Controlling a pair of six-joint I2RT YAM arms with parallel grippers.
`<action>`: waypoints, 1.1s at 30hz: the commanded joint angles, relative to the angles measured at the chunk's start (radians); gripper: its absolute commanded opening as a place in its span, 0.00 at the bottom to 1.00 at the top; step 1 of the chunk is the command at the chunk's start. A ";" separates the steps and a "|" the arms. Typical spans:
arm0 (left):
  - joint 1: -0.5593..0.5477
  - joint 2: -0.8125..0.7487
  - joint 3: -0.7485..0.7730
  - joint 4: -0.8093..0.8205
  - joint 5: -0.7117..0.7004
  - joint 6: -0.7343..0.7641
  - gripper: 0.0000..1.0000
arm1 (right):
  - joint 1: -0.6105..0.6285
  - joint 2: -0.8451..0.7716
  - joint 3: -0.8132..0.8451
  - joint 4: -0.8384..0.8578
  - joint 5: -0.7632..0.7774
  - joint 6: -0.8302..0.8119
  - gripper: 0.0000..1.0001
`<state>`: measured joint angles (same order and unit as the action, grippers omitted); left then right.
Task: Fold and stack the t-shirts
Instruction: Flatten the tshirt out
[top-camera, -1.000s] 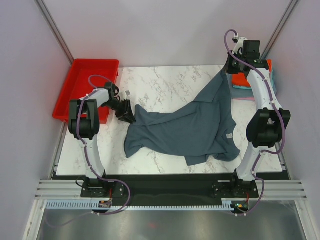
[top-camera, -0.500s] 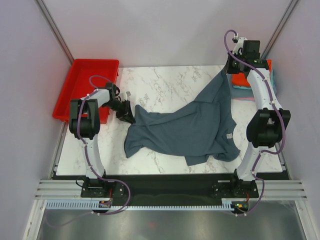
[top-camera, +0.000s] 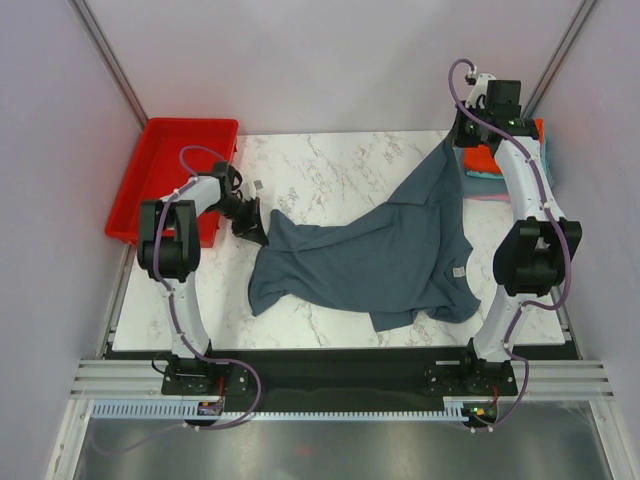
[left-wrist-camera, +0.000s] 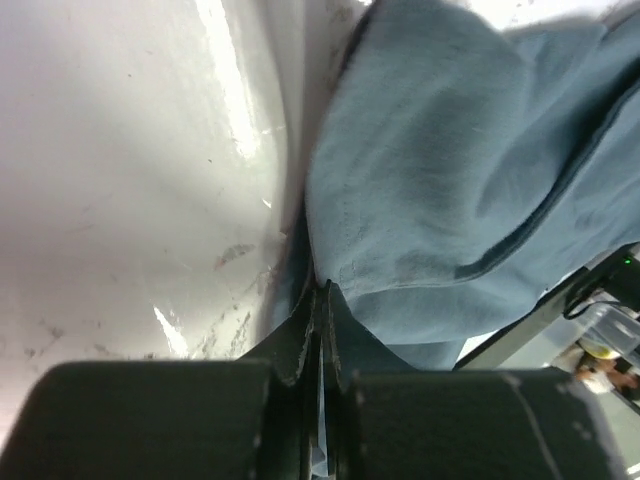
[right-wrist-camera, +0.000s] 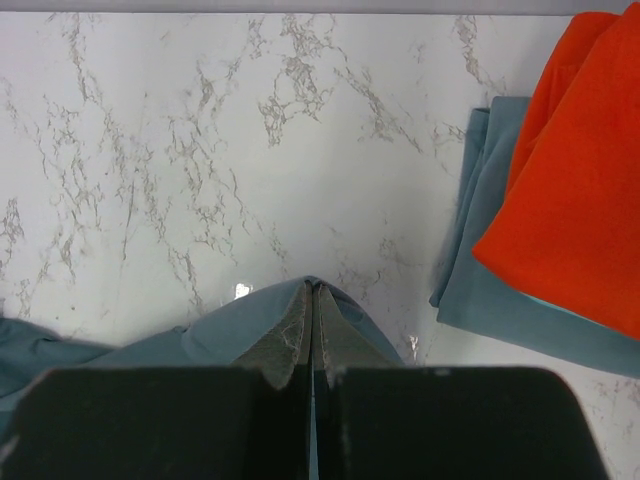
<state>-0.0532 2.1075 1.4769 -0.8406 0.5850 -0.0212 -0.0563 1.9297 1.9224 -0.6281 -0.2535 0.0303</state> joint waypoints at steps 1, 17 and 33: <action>-0.017 -0.112 0.051 -0.008 -0.062 0.050 0.02 | 0.001 -0.080 0.007 0.030 0.008 -0.003 0.00; -0.155 -0.535 0.118 -0.018 -0.272 0.156 0.02 | -0.033 -0.415 -0.043 0.018 0.114 -0.024 0.00; -0.157 -1.011 0.330 -0.075 -0.333 0.239 0.02 | -0.042 -0.937 0.007 -0.117 0.183 0.037 0.00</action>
<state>-0.2100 1.1286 1.7420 -0.8894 0.2558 0.1940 -0.0963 1.0119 1.8999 -0.6994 -0.1047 0.0441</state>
